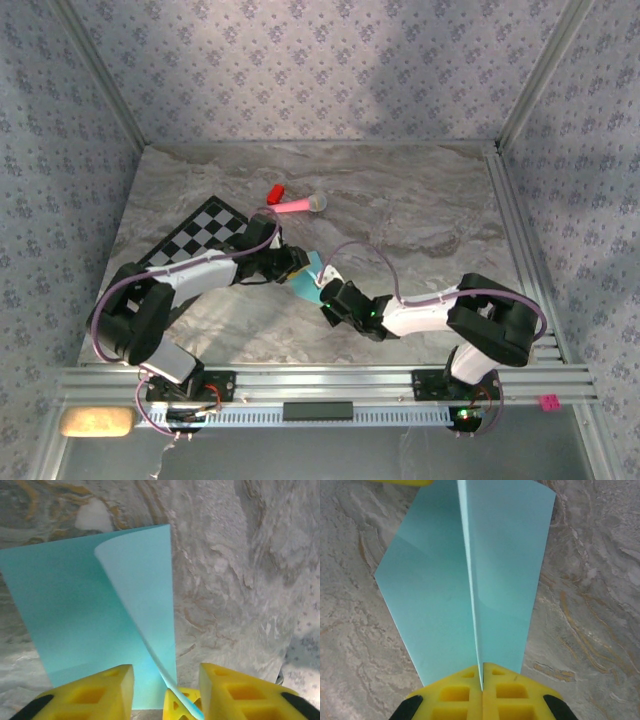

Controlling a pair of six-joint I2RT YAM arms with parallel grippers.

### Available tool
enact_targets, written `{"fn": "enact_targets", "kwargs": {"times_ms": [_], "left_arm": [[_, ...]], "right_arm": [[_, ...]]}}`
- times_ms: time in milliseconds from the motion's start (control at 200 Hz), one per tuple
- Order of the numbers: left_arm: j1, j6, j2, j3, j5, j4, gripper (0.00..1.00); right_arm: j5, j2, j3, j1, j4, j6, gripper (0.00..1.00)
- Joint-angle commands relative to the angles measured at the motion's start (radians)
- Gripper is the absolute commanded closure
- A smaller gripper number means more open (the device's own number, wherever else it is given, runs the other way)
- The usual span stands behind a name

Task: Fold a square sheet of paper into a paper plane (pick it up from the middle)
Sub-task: Fourth fold the wing at the center of the table.

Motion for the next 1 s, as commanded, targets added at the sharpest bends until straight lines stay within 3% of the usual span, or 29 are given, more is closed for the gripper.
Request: {"fn": "enact_targets", "kwargs": {"times_ms": [0, 450, 545, 740, 994], "left_arm": [[0.013, 0.004, -0.067, 0.002, -0.061, -0.063, 0.56], [0.045, -0.003, -0.154, -0.036, -0.104, -0.098, 0.52], [0.045, 0.008, -0.150, -0.034, -0.094, -0.090, 0.57], [0.045, 0.014, -0.147, -0.054, -0.063, -0.052, 0.76], [0.048, 0.006, -0.125, -0.094, -0.041, -0.007, 0.81]], "right_arm": [[-0.063, 0.020, -0.014, -0.015, 0.037, 0.062, 0.98], [-0.207, 0.060, -0.003, -0.067, 0.075, 0.133, 0.96], [-0.247, 0.053, 0.007, -0.082, 0.063, 0.138, 0.95], [-0.346, 0.056, 0.046, -0.118, 0.002, 0.162, 0.95], [-0.487, 0.075, 0.123, -0.161, -0.097, 0.207, 0.94]]}}
